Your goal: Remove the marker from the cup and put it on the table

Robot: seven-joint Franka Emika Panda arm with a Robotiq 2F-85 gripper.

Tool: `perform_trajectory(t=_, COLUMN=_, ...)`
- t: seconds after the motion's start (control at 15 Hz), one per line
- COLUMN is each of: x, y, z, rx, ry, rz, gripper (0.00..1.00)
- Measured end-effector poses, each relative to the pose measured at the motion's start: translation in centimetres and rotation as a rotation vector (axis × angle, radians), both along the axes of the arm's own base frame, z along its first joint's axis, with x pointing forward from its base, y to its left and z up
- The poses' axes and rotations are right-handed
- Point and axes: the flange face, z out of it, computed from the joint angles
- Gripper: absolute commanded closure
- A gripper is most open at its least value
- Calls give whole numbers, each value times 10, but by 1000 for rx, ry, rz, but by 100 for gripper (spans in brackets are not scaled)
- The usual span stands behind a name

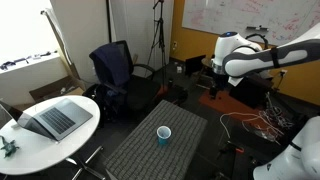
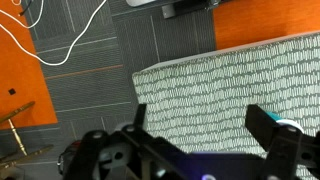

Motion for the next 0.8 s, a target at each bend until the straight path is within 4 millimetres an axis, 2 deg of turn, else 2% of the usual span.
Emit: perform_trajectory(t=0.8, x=5, y=5, z=1, rx=-18, ry=-19, rz=24, gripper=0)
